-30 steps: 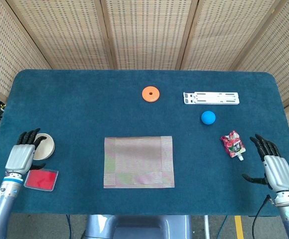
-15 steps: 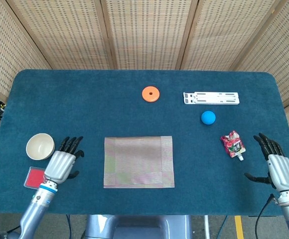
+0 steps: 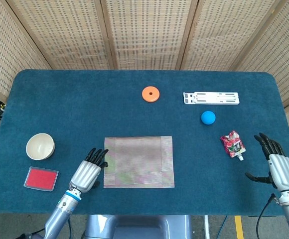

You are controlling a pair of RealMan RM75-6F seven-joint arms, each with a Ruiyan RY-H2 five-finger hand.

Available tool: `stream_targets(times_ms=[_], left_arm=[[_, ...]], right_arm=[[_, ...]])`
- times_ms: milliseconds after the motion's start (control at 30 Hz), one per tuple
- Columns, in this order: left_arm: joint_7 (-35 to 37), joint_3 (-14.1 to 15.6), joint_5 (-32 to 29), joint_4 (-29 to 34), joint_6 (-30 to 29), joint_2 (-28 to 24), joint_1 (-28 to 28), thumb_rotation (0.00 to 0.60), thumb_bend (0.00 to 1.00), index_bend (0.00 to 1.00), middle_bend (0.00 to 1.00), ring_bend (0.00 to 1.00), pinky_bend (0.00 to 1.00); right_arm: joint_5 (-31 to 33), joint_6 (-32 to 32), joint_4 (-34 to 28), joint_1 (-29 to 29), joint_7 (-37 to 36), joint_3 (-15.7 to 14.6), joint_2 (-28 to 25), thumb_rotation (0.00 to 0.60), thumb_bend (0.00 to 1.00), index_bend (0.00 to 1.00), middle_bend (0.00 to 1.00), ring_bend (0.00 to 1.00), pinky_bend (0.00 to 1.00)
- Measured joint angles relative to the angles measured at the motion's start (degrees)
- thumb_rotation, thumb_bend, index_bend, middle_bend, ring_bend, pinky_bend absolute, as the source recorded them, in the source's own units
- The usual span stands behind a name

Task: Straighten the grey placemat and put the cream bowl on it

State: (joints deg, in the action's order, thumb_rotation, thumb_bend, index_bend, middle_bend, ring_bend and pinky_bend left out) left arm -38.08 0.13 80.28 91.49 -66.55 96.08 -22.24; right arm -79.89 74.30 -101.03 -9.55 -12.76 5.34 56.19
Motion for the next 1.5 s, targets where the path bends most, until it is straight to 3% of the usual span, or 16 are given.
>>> stream_targets(times_ms=[100,267,800,1500], left_arm=[[-1.6,0.1,-0.6,0.5,0.1,0.4,-0.1,0.6,0.18,0.14,0.0,0.0,0.0],[-4.4,0.2,-2.7,1.7,0.8,1.1,-0.5,0.6,0.18,0.09,0.0,0.0,0.0],[-8.0,0.1,-5.7,2.4,1.5,3.3,-1.8,0.6,0.18,0.09,0.0,0.0,0.0],[-16.3,-1.1,-14.2,3.0,1.6,5.6,-4.2,0.6,0.18,0.09,0.0,0.0,0.0]], right_arm=[[0.0,0.0,0.0,0.0,-0.2,0.0,0.0,0.6,0.06,0.0,0.0,0.0,0.0],[-0.1,0.1,0.0,0.1,-0.6,0.0,-0.2,0.6,0.06,0.0,0.0,0.0,0.0],[0.0,-0.1,0.1,0.1,-1.7,0.2,-0.6,0.6,0.06,0.0,0.0,0.0,0.0],[0.4,-0.1,-0.3,0.2,-2.0,0.3,-1.0,0.6,0.06,0.0,0.0,0.0,0.0]])
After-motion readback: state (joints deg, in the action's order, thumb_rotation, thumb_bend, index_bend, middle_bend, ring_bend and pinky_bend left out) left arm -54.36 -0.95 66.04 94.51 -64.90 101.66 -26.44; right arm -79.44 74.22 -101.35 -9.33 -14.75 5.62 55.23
